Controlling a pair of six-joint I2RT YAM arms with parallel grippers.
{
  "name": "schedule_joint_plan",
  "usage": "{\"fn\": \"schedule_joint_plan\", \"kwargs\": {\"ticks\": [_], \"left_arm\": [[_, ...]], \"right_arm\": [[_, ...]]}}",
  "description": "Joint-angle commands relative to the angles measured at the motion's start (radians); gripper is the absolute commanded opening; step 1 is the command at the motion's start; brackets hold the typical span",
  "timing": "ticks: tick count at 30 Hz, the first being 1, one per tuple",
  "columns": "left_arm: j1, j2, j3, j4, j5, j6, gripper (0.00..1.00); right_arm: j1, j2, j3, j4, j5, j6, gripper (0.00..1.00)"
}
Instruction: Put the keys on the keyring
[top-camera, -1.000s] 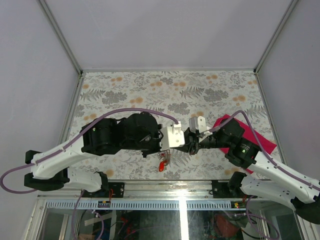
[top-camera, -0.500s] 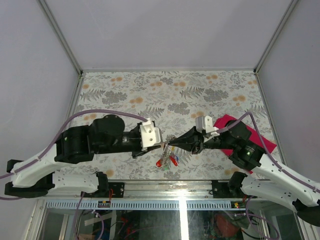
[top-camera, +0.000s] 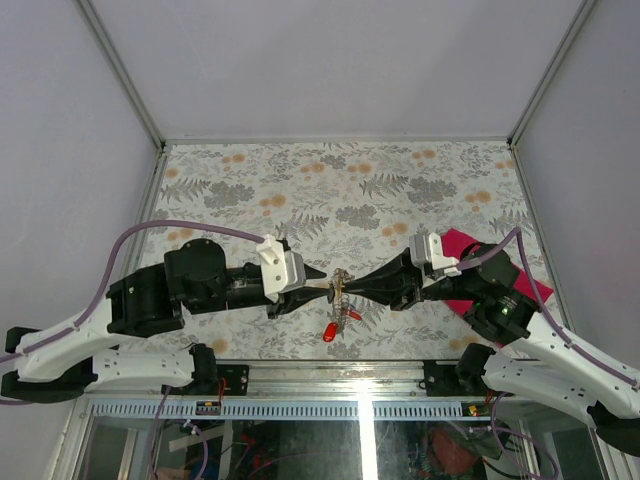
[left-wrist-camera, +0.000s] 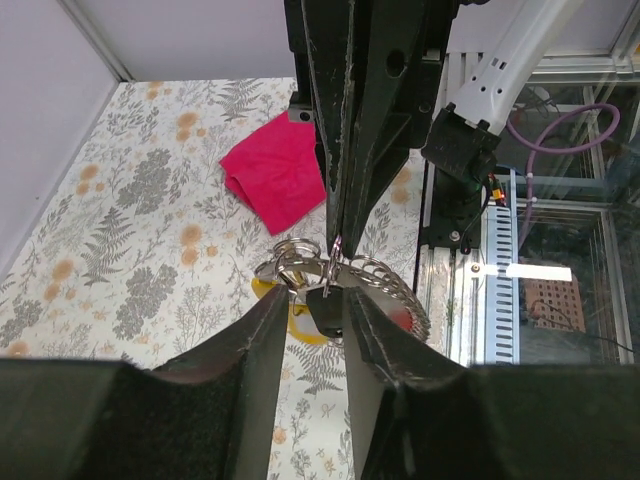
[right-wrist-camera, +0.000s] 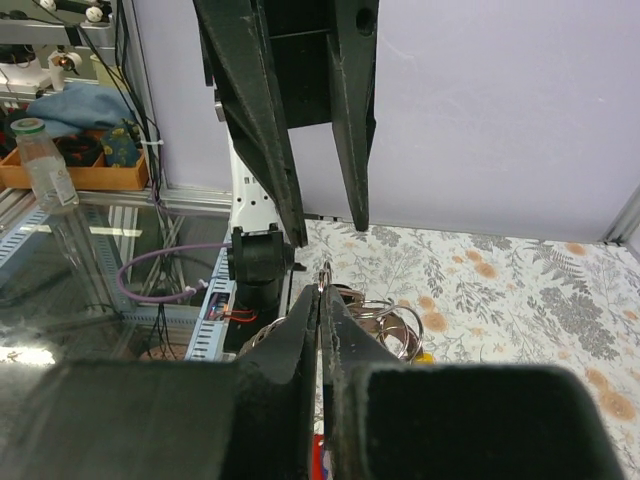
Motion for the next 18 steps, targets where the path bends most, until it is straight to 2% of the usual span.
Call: {"fn": "schedule_joint_plan", "kwargs": {"ticks": [1,11,18], "left_arm": [[-0.004,0.012,0.008,0.09,0.026,-0.005,0.28],[-0.001,0.036,0.021,0.059,0.06,0.016,0.26],[-0.002,0.047,0.03,0.044,0.066,0.022,0.11]], "right_arm": [[-0.001,-0.003,0.029,0.122,-0.035,0.022,0.0],[-0.001,-0.007,0.03,0.13,-0.042,0.033,0.0],[-0.001,-0.009,0.031,0.141,-0.049,0.043,0.0]]}}
